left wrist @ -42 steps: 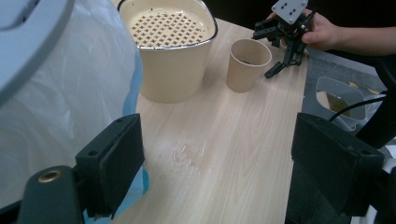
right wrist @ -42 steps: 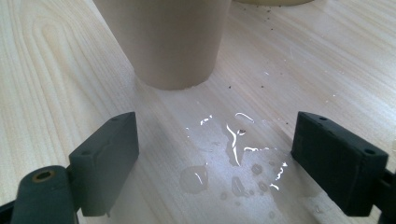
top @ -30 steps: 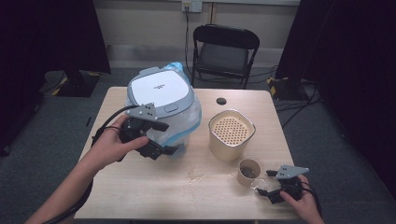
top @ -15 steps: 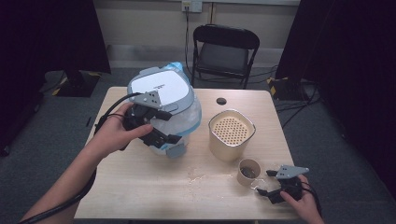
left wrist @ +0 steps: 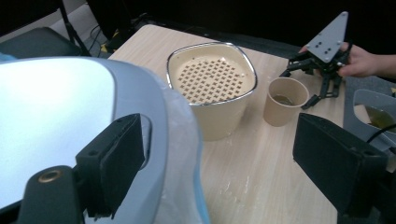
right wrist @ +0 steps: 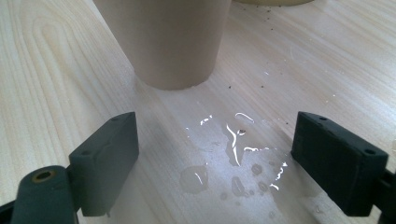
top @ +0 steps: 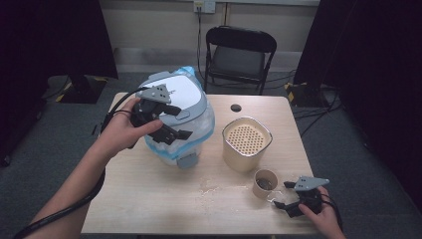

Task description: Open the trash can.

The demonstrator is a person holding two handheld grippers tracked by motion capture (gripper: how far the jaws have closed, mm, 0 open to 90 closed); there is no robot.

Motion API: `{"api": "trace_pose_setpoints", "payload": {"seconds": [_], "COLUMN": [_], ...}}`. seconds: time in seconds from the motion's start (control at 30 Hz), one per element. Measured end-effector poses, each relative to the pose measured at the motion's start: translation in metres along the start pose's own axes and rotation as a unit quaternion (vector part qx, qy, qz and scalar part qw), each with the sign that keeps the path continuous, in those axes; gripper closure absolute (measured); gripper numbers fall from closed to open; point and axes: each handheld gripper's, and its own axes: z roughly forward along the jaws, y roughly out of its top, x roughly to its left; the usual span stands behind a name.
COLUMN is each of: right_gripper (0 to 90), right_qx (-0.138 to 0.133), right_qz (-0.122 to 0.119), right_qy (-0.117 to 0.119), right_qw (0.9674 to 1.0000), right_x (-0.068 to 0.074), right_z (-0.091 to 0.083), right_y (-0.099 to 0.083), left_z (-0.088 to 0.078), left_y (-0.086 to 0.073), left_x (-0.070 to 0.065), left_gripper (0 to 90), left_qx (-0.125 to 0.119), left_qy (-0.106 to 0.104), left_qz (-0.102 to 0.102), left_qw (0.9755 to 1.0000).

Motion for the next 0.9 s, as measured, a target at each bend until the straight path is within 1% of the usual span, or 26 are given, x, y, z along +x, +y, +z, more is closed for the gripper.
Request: {"api": "trace_pose_setpoints", "payload": {"seconds": [0.1, 0.13, 0.23, 0.37, 0.47, 0.67, 0.73, 0.83, 0.9], "right_gripper": [14.2, 14.2, 14.2, 14.2, 14.2, 14.2, 14.2, 14.2, 14.2], "right_qx": [0.000, 0.000, 0.000, 0.000, 0.001, 0.001, 0.001, 0.001, 0.001], "right_qz": [0.000, 0.000, 0.000, 0.000, 0.000, 0.001, 0.001, 0.001, 0.001], "right_qy": [0.000, -0.001, 0.000, 0.000, -0.002, -0.003, -0.003, -0.003, -0.003], "right_qw": [1.0000, 1.0000, 1.0000, 1.0000, 1.0000, 1.0000, 1.0000, 1.0000, 1.0000], "right_x": [0.000, 0.000, 0.000, 0.000, 0.000, 0.000, 0.000, 0.000, 0.000], "right_z": [0.000, 0.000, 0.000, 0.000, 0.000, 0.000, 0.000, 0.000, 0.000], "right_y": [0.000, 0.000, 0.000, 0.000, 0.000, 0.000, 0.000, 0.000, 0.000], "left_z": [0.002, 0.002, 0.006, 0.012, 0.016, 0.022, 0.024, 0.025, 0.026], "left_y": [-0.003, -0.004, -0.007, -0.009, -0.009, -0.008, -0.007, -0.006, -0.004], "left_x": [0.005, 0.007, 0.011, 0.012, 0.011, 0.011, 0.011, 0.010, 0.009], "left_gripper": [16.1, 16.0, 16.1, 16.1, 16.1, 16.2, 16.1, 15.8, 14.9], "left_qx": [-0.001, -0.005, -0.005, -0.003, -0.003, -0.002, -0.003, 0.007, 0.013], "left_qy": [0.012, 0.010, 0.012, 0.012, 0.011, 0.010, 0.013, 0.026, 0.031], "left_qz": [-0.001, -0.004, -0.010, -0.008, -0.002, -0.001, 0.002, 0.014, 0.017], "left_qw": [0.9999, 0.9999, 0.9999, 0.9999, 0.9999, 0.9999, 0.9999, 0.9995, 0.9993]}}
